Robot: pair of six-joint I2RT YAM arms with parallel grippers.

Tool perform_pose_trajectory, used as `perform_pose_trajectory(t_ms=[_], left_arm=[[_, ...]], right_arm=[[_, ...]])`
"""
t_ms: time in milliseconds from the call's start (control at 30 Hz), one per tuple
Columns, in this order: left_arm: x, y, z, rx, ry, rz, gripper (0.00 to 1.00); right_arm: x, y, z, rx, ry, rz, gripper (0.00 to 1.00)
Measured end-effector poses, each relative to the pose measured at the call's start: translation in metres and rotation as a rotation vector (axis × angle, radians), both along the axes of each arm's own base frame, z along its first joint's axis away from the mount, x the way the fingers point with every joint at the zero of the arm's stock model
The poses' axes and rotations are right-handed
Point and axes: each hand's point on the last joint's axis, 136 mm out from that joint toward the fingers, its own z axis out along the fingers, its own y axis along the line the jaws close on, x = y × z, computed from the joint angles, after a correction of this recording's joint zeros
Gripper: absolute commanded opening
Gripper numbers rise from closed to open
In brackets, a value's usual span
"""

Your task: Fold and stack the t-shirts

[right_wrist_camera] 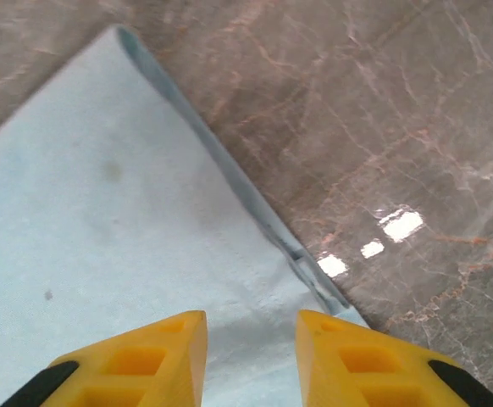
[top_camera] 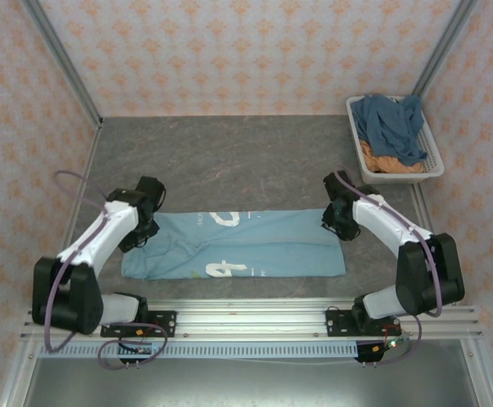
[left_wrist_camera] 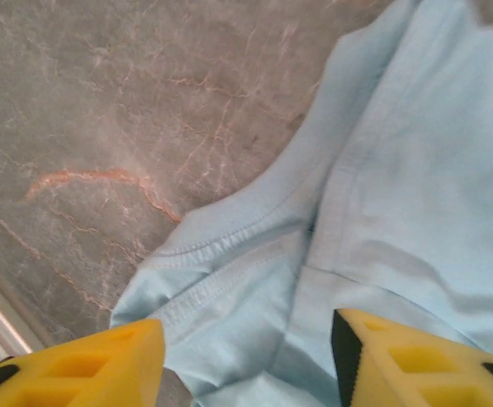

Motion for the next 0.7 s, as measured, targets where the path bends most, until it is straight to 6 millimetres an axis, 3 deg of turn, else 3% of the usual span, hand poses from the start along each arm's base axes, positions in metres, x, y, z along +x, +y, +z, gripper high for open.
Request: perform_pose_trajectory(t_ms=[100,233,367,567,700], left_arm=[[-0.004,-0.017,0.009,-0.09,-0.077,0.002,0.36],[-0.016,-0.042,-0.002,-0.202,-0.051,-0.006,0.34],[-0.037,-0.051,-0.018,-0.258,0.016,0.025,0.49],[-0.079,-0.044,-0.04,-0.303,0.019,0.203,0.62],[-0.09,-0.042,-0.048,-0.332,-0.035,0.357,0.65]], right_arm=[[0.005,0.009,0.001,0.039,-0.013,0.043,0.29],[0.01,0.021,-0.002,0.089,-0.008,0.092,0.28],[0.019,0.032,-0.007,0.125,0.006,0.127,0.28],[0.026,0.041,-0.01,0.156,0.004,0.151,0.28],[0.027,0.045,-0.009,0.171,-0.001,0.159,0.28]])
